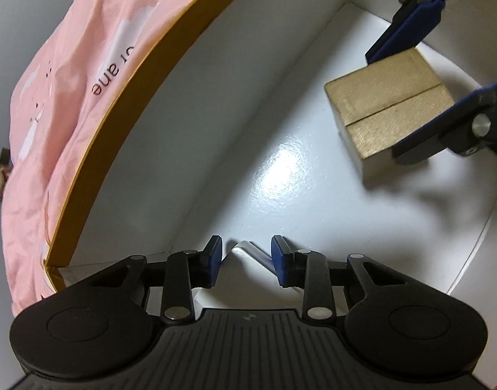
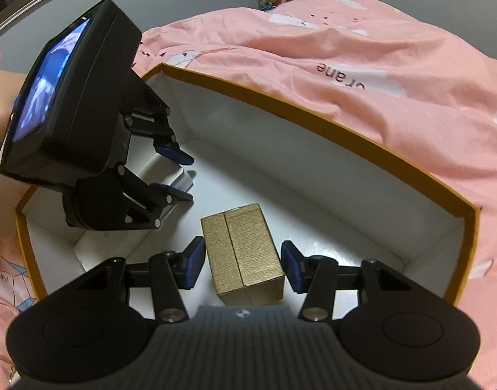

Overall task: Organize objects
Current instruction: 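Lower the gold box into the orange box and open the right tool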

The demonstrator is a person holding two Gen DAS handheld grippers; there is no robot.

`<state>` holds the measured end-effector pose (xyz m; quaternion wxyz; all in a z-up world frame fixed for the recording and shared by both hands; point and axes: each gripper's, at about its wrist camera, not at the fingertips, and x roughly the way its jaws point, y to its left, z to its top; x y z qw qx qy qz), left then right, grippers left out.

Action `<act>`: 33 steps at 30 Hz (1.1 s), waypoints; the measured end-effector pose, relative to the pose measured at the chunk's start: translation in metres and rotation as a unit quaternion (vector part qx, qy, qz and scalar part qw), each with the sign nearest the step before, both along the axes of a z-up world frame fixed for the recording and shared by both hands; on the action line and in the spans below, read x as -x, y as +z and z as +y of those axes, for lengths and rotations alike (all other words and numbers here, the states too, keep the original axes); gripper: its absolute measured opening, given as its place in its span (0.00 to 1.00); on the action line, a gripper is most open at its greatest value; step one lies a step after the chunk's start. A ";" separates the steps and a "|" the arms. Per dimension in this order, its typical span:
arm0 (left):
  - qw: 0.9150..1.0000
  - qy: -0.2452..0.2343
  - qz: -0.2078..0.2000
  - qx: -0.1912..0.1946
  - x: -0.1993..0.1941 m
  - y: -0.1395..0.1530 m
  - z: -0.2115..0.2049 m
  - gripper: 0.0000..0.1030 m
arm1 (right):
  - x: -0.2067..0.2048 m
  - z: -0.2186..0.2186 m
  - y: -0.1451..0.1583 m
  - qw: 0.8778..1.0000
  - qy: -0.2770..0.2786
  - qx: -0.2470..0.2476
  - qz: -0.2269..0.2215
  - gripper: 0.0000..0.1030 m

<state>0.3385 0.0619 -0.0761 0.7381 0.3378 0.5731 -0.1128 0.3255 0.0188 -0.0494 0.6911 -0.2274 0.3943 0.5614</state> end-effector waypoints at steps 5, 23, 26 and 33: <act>1.000 0.017 -0.010 0.020 -0.007 0.010 0.007 0.36 | 0.001 0.013 -0.002 1.000 0.022 -0.007 -0.013 0.51; 0.962 0.180 -0.114 0.168 0.057 0.083 0.066 0.37 | 0.038 0.075 0.002 0.964 0.182 -0.061 -0.182 0.51; 0.955 0.211 -0.101 0.182 0.059 0.079 0.080 0.37 | 0.040 0.082 -0.004 0.960 0.192 -0.062 -0.193 0.51; 0.949 0.233 -0.089 0.191 0.062 0.062 0.091 0.37 | 0.038 0.087 -0.014 0.959 0.200 -0.065 -0.190 0.50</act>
